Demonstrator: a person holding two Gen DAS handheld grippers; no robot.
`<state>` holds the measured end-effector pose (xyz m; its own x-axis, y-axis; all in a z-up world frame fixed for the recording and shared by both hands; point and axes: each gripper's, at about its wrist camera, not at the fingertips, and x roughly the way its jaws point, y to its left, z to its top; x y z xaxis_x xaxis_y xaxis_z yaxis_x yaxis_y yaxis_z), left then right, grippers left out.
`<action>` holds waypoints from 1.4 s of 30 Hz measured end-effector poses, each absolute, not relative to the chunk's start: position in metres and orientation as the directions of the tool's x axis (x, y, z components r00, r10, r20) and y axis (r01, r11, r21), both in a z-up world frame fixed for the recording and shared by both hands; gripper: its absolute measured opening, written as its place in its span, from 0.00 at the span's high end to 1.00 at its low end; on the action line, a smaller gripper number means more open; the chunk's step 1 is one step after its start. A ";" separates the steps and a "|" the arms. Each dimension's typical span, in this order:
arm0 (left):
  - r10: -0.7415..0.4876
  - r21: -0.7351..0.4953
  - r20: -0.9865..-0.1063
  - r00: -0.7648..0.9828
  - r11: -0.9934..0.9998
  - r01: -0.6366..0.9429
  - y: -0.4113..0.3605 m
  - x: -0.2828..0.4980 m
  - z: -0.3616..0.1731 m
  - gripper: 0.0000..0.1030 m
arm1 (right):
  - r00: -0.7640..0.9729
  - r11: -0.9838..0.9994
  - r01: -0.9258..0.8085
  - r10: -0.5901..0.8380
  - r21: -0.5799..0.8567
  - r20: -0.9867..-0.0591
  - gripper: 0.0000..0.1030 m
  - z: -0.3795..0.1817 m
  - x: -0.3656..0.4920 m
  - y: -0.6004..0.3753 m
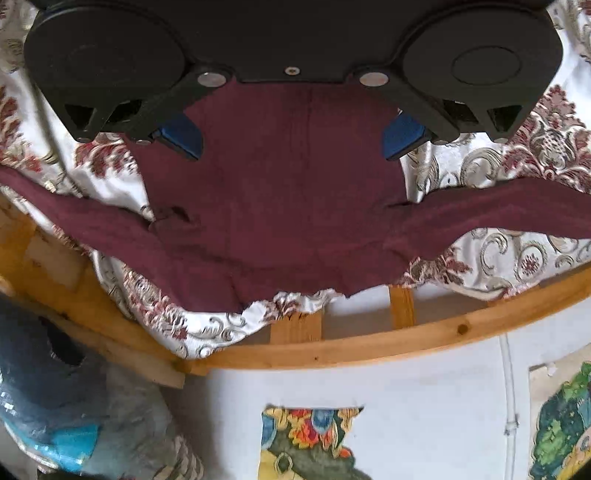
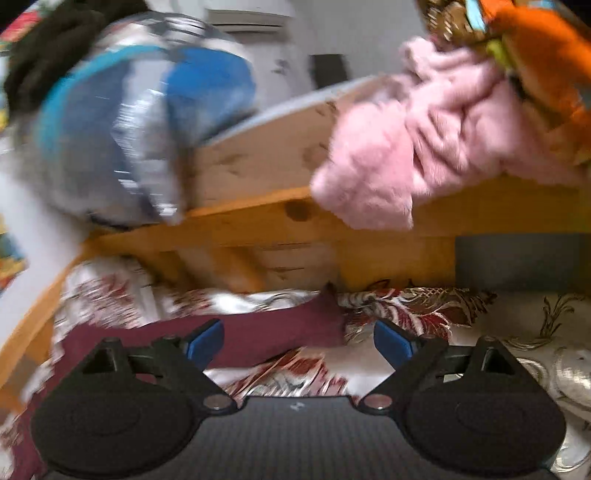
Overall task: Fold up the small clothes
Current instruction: 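Grasp the maroon shirt's sleeve cuff with the right gripper, then carry the sleeve across the shirt body with the right gripper and release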
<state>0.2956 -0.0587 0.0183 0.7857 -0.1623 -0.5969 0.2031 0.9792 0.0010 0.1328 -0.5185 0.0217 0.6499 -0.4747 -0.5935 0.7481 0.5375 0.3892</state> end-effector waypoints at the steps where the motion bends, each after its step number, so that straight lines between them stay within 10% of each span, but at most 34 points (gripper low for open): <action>1: -0.165 0.003 -0.603 0.780 0.978 0.209 -0.057 0.297 0.011 0.01 | 0.631 0.511 0.767 -0.485 0.389 -0.605 0.13 0.014 0.141 -0.523; 12: -0.201 -0.039 -0.666 0.718 0.971 0.235 -0.022 0.309 -0.030 0.01 | 0.364 0.397 0.909 -0.598 0.131 -0.714 0.26 -0.054 0.232 -0.545; 17: -0.235 -0.157 -0.686 0.688 0.972 0.176 -0.003 0.318 -0.029 0.01 | 0.343 0.377 0.915 -0.546 0.142 -0.765 0.56 -0.074 0.244 -0.544; 22: -0.217 -0.193 -0.691 0.689 0.975 0.114 0.013 0.320 -0.026 0.01 | 0.406 0.422 0.893 -0.599 0.158 -0.691 0.84 -0.056 0.246 -0.521; 29: -0.149 -0.213 -0.645 0.750 0.977 0.012 0.042 0.322 -0.019 0.01 | 0.652 0.703 0.711 -0.645 0.025 -0.399 0.86 0.011 0.285 -0.428; 37: -0.055 -0.240 -0.670 0.740 0.960 -0.146 0.072 0.338 -0.031 0.01 | 0.937 0.920 0.230 -0.297 -0.318 -0.183 0.86 0.076 0.344 -0.252; 42: 0.000 -0.228 -0.654 0.757 0.954 -0.197 0.087 0.341 -0.032 0.01 | 0.978 0.840 -0.062 -0.056 -0.539 -0.200 0.86 0.045 0.344 -0.142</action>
<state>0.3408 0.0867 -0.0318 0.7568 -0.0002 -0.6536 -0.1968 0.9535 -0.2282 0.3436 -0.1422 0.0453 0.9781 -0.0562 -0.2002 -0.0622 0.8397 -0.5394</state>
